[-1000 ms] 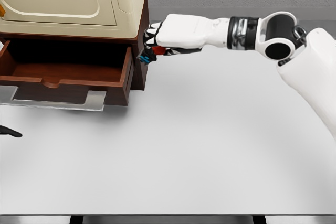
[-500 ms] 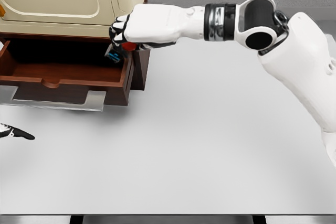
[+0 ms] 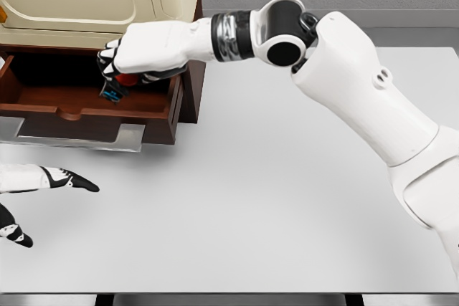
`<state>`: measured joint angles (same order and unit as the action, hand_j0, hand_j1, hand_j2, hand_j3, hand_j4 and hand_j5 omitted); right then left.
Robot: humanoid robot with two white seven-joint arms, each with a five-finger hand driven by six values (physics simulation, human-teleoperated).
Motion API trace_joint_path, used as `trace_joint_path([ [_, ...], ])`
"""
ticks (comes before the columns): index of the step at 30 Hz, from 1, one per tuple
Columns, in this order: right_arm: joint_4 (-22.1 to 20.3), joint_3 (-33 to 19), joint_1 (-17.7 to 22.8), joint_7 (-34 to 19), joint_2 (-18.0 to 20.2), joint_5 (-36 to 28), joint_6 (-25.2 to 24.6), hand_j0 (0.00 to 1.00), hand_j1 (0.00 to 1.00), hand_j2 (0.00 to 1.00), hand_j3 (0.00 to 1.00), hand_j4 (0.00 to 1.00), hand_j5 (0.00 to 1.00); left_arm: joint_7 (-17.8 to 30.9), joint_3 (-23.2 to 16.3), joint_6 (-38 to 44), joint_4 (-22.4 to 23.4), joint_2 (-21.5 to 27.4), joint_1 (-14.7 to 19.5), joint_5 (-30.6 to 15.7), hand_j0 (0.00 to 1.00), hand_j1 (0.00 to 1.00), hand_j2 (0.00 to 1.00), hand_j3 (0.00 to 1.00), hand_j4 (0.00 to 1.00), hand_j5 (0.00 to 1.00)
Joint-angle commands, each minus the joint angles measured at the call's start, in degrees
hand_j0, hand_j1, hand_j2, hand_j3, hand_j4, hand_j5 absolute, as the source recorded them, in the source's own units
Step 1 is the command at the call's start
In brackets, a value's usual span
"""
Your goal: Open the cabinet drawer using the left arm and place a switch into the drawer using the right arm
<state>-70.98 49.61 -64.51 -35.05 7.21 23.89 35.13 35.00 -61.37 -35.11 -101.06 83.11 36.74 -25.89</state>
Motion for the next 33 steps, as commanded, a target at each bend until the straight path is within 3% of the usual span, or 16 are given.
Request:
trace_joint_path([
  [1, 1.7, 0.2, 0.0, 0.1, -1.1, -0.2, -0.1, 0.21, 0.21, 0.21, 0.21, 0.21, 0.21, 0.0, 0.1, 0.1, 0.0, -2.8, 0.0, 0.3, 1.00, 1.00, 1.00, 1.00, 1.00, 1.00],
  [3, 2.3, 0.0, -0.1, 0.1, -1.1, 1.2, -0.1, 0.21, 0.21, 0.21, 0.21, 0.21, 0.21, 0.0, 0.1, 0.1, 0.0, -4.9, 0.0, 1.4, 1.00, 1.00, 1.00, 1.00, 1.00, 1.00],
  [13, 5.5, 0.0, -1.2, 0.1, -2.9, 1.2, -0.1, 0.22, 0.22, 0.22, 0.22, 0.22, 0.22, 0.0, 0.1, 0.1, 0.1, -5.6, -0.1, 1.5, 1.00, 1.00, 1.00, 1.00, 1.00, 1.00],
  [14, 5.5, 0.0, -1.2, 0.1, -2.9, 1.2, -0.1, 0.34, 0.34, 0.34, 0.34, 0.34, 0.34, 0.0, 0.1, 0.1, 0.1, -5.6, -0.1, 1.5, 1.00, 1.00, 1.00, 1.00, 1.00, 1.00],
  [16, 5.1, -0.2, -1.1, 0.1, -3.0, 4.5, -0.1, 1.00, 1.00, 1.00, 1.00, 1.00, 1.00, 0.0, 0.1, 0.1, 0.1, -5.7, -0.1, 1.5, 1.00, 1.00, 1.00, 1.00, 1.00, 1.00],
  [24, 2.9, 0.0, -1.0, 0.1, -3.7, 4.9, -0.1, 1.00, 1.00, 1.00, 1.00, 1.00, 1.00, 0.0, 0.1, 0.1, 0.1, -5.5, -0.1, 1.5, 1.00, 1.00, 1.00, 1.00, 1.00, 1.00],
  [26, -0.7, 0.0, -0.5, 0.1, -3.2, 4.9, -0.1, 1.00, 1.00, 1.00, 1.00, 1.00, 1.00, 0.0, 0.1, 0.1, 0.1, -5.4, -0.1, 1.4, 1.00, 1.00, 1.00, 1.00, 1.00, 1.00],
  [28, -8.5, -0.9, 0.9, 0.1, -0.8, 4.7, -0.1, 1.00, 1.00, 1.00, 1.00, 1.00, 1.00, 0.0, 0.1, 0.1, 0.1, -5.3, -0.1, 1.4, 1.00, 1.00, 1.00, 1.00, 1.00, 1.00],
  [32, -24.3, -8.6, 4.7, 0.1, 7.7, 4.4, -0.1, 1.00, 1.00, 1.00, 1.00, 1.00, 1.00, 0.0, 0.1, 0.1, 0.1, -5.2, -0.1, 1.4, 1.00, 1.00, 1.00, 1.00, 1.00, 1.00],
  [33, -27.5, -12.8, 5.5, 0.1, 9.5, 4.3, -0.1, 1.00, 1.00, 1.00, 1.00, 1.00, 1.00, 0.0, 0.1, 0.1, 0.1, -5.2, -0.1, 1.4, 1.00, 1.00, 1.00, 1.00, 1.00, 1.00],
])
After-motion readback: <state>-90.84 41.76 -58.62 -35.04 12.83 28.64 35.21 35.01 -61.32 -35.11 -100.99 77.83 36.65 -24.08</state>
